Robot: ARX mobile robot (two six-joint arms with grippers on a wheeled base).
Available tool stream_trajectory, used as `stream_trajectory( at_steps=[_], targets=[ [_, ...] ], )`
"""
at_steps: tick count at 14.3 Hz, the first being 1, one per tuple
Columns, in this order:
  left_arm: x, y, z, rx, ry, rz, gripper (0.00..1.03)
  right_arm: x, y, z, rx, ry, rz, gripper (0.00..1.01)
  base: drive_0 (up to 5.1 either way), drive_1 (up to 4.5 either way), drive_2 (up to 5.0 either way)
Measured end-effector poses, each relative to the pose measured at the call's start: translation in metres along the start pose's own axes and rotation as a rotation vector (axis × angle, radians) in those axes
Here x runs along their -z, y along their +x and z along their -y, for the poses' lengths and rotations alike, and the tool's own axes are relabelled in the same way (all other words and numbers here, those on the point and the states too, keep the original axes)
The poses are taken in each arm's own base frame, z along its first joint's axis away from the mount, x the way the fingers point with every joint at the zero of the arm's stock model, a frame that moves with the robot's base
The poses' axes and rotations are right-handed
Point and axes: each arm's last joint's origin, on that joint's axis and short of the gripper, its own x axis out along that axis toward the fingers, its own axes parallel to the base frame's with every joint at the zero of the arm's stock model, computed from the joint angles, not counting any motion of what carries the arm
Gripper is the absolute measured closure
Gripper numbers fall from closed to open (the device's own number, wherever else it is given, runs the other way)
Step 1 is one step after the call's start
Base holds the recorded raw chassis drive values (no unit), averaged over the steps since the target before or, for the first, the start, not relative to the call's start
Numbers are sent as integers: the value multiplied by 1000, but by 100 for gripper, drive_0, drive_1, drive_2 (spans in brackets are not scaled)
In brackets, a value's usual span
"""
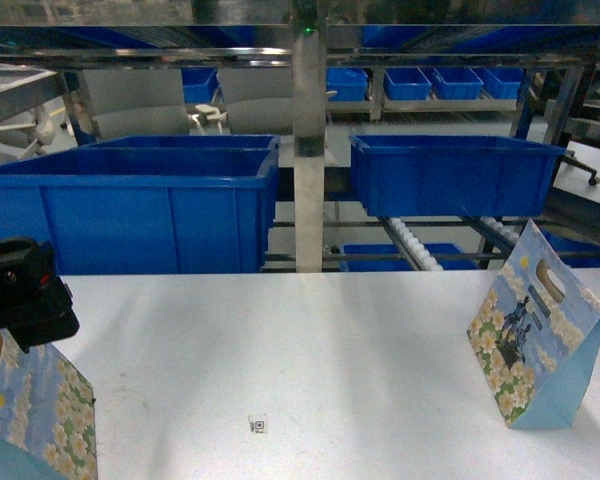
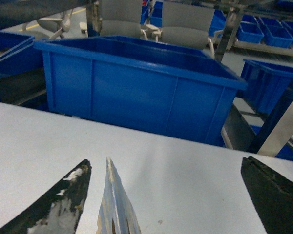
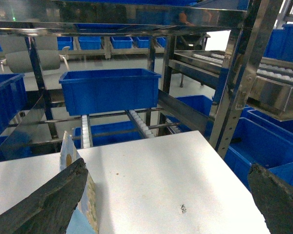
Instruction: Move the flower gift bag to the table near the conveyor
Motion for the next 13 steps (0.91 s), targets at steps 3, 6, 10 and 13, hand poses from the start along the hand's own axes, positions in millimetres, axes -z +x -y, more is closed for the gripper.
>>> stream_trajectory(
  at_steps=[3,6,10,13],
  targets=[
    [-26,-8,6,74,-13,90,5,0,0,0,0,0,0,3,0,0,0],
    [-48,-26,4,161,6,105,5,0,0,0,0,0,0,3,0,0,0],
    [-65,-69,-11,266,81,67,5,0,0,0,0,0,0,3,0,0,0],
    [-43,-92,-29,254,140,-35,5,0,0,0,0,0,0,3,0,0,0]
  ],
)
